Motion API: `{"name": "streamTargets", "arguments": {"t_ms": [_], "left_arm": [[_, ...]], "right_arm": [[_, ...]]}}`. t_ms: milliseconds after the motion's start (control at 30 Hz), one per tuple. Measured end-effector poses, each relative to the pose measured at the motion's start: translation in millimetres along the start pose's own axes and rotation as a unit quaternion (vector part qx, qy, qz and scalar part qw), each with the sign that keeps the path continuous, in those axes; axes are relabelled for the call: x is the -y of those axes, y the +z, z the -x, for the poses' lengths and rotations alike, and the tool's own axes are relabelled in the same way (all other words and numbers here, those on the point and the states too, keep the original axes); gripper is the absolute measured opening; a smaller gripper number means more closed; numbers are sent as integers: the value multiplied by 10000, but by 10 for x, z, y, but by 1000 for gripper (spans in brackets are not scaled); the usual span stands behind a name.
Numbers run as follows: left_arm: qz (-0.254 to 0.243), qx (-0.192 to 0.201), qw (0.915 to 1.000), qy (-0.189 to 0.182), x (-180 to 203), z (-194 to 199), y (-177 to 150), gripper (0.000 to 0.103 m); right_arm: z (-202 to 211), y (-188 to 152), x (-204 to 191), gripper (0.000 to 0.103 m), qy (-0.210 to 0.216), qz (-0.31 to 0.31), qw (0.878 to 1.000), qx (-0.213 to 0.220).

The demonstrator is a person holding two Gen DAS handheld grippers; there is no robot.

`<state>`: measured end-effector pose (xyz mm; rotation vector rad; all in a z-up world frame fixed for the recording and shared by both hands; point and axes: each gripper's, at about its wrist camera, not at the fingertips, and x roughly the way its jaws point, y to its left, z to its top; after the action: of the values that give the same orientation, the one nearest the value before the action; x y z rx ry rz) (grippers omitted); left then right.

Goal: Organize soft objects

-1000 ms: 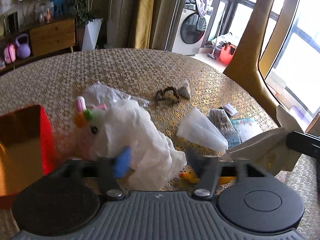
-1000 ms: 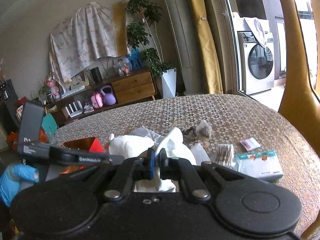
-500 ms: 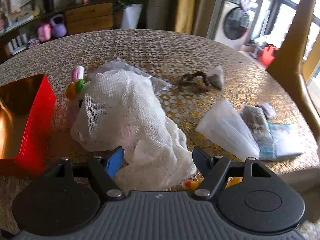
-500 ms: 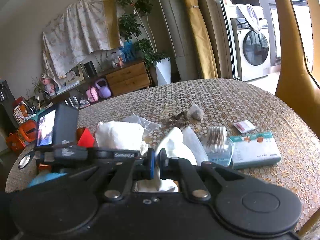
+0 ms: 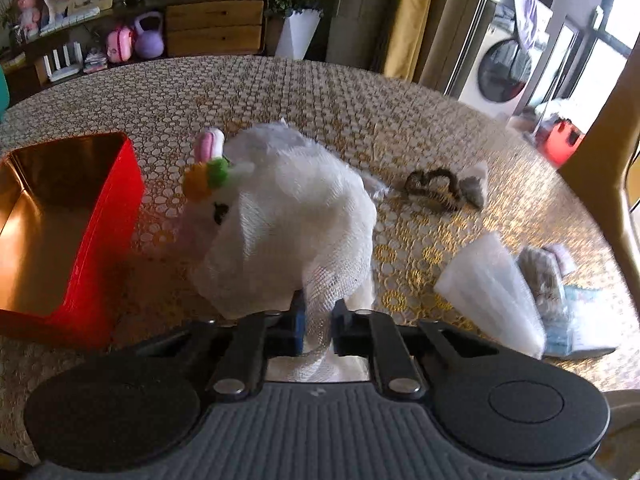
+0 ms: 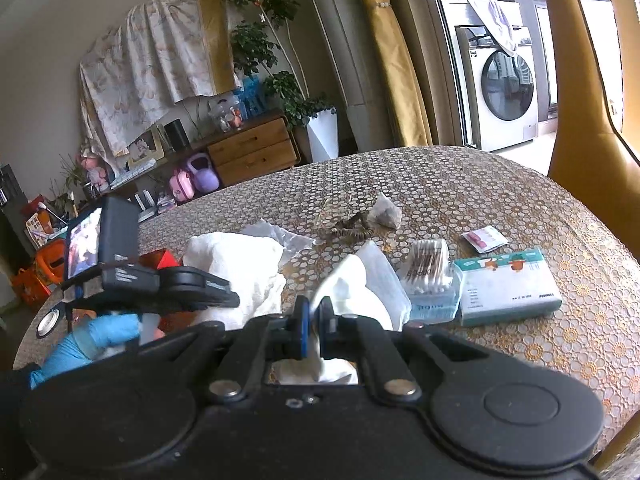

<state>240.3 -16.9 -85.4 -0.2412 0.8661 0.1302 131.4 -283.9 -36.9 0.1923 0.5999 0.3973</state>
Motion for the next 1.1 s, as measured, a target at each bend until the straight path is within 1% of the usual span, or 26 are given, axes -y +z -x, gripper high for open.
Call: {"name": "streamTargets", "arguments": {"t_ms": [67, 167, 267, 367, 500, 600, 767, 933, 1100], "left_arm": [[-6, 147, 9998, -127, -51, 75, 39, 6], [-72, 445, 9985, -317, -113, 251, 108, 5], [-45, 637, 9964, -560, -145, 396, 233, 5], [-24, 804, 9938, -766, -177, 538, 365, 5], [-53, 1016, 9904, -937, -215, 749, 548, 5], [-90, 1100, 9884, -1041, -275, 892, 642, 5], [-159, 1269, 9847, -1180, -456, 1172, 753, 5], [-225, 1426, 9823, -1194, -690, 1441, 851, 5], [-328, 1519, 9830, -973, -966, 1630, 888, 5]], "right_arm": [[5, -1, -4, 5, -18, 3, 10000, 6], [20, 8, -11, 5, -36, -7, 10000, 24], [36, 12, -41, 5, -54, 4, 10000, 46], [56, 24, -74, 5, -62, 45, 9999, 71], [100, 77, -125, 5, -56, 117, 9998, 132], [135, 160, -168, 5, 18, 155, 9997, 196], [203, 361, -294, 5, 231, 244, 9989, 333], [212, 556, -527, 5, 442, 459, 9969, 469], [122, 747, -809, 5, 832, 536, 9940, 474]]}}
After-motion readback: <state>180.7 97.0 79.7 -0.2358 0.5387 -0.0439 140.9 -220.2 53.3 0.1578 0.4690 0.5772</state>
